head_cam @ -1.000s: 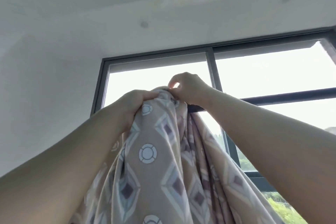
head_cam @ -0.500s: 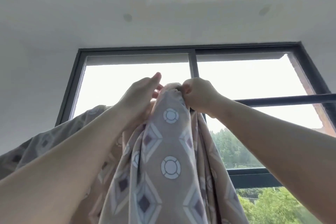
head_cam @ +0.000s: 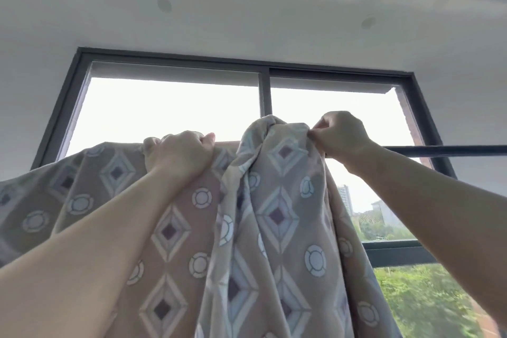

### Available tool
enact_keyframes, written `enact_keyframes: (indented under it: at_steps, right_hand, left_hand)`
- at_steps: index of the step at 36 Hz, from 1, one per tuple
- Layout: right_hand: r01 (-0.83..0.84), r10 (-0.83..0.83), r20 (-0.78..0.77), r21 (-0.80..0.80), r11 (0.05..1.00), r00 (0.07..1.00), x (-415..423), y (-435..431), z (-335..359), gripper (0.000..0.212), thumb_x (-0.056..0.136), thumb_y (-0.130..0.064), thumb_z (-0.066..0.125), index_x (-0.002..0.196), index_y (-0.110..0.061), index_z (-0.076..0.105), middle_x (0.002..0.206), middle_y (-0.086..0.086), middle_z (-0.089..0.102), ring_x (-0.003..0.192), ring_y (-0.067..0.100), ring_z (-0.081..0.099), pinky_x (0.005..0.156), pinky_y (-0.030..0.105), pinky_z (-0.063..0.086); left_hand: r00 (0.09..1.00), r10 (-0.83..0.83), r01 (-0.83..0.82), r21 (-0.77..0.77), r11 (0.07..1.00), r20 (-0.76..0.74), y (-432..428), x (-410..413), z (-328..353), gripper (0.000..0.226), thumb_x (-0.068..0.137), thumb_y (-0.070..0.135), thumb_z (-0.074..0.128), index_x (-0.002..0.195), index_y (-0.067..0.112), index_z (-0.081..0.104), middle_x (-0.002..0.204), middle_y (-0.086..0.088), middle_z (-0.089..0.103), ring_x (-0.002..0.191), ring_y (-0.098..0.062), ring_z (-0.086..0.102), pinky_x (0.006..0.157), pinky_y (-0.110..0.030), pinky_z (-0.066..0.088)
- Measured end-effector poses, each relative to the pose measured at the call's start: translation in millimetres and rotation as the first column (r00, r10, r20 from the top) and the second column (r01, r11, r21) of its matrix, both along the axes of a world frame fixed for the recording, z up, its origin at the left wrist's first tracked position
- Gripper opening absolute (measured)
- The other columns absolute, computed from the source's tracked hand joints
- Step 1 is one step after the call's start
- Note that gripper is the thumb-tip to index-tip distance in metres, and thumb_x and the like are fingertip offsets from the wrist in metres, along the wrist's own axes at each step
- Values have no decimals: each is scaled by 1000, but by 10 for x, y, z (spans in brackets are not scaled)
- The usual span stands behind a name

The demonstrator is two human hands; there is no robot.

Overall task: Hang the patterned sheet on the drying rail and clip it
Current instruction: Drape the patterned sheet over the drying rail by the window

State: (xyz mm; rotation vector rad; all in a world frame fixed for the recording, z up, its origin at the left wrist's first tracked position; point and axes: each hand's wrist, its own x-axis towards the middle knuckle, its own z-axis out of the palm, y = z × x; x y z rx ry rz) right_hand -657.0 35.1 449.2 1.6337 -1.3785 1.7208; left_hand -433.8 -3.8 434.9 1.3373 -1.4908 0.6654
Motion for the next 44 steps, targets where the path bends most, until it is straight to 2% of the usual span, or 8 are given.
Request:
enact_keyframes:
  at_steps: [7,13,18,22,27,36,41,44]
  right_hand:
    - [197,-194,150,-8,980,969,-658,203,-94,20,80,-4,50,64,-16,50,71,1,54,90,29,55,91,48,45]
    - [253,-252,56,-28,967,966,-757,213,-147,11,86,-7,43,79,-11,50,82,4,53,83,23,47,73,31,37]
    - [227,-228,-35,-36,973,973,-683,288,-121,10,87,-9,44,80,-12,51,84,2,55,83,21,49,71,31,39]
    - [259,-262,-73,-47,965,962,-735,356,-112,16,84,-10,45,70,-16,49,76,-1,53,88,23,52,80,36,44]
    - [385,-388,-62,-61,921,920,-908,366,-128,12,87,-16,45,79,-18,54,87,-2,60,93,21,50,78,33,25]
    - [538,-555,276,140,831,785,-2015,591,-239,8,82,-15,47,76,-13,52,86,6,54,82,27,45,81,37,37]
    - [330,-318,243,-10,944,916,-1866,522,-269,14,94,-8,42,80,-9,42,82,7,44,81,23,43,70,30,30]
    - [196,-182,269,-28,980,946,-1698,480,-292,4,96,-12,41,93,-10,42,85,5,46,83,22,43,71,28,30]
  left_hand:
    - [993,-18,17,-5,1000,-115,18,68,11,36,95,33,29,91,19,62,96,-11,62,99,-29,51,97,-41,24]
    - [990,-108,108,-5,994,-90,150,-362,37,29,89,20,32,69,16,52,75,-5,60,85,-26,48,89,-41,24]
    - [965,-230,230,15,973,126,336,-1034,25,36,95,29,27,70,18,49,72,-2,59,79,-22,55,89,-40,31]
    - [949,-254,266,-40,963,185,444,-1390,32,22,94,15,32,94,15,54,98,-6,62,96,-26,56,90,-37,35]
    - [960,-126,177,-189,966,251,426,-1501,-62,27,96,19,29,100,13,55,97,-3,65,93,-25,59,88,-35,33]
    - [994,-43,66,-241,968,103,288,-1279,-95,45,97,27,23,92,10,64,93,-11,68,82,-26,55,87,-35,31]
    - [994,-41,52,-111,992,99,393,-1604,-58,36,94,28,21,83,18,54,80,-5,57,80,-23,50,87,-38,27]
    - [984,-138,147,-76,986,115,464,-1854,-67,36,96,24,21,96,15,56,98,-12,63,92,-28,53,92,-39,28]
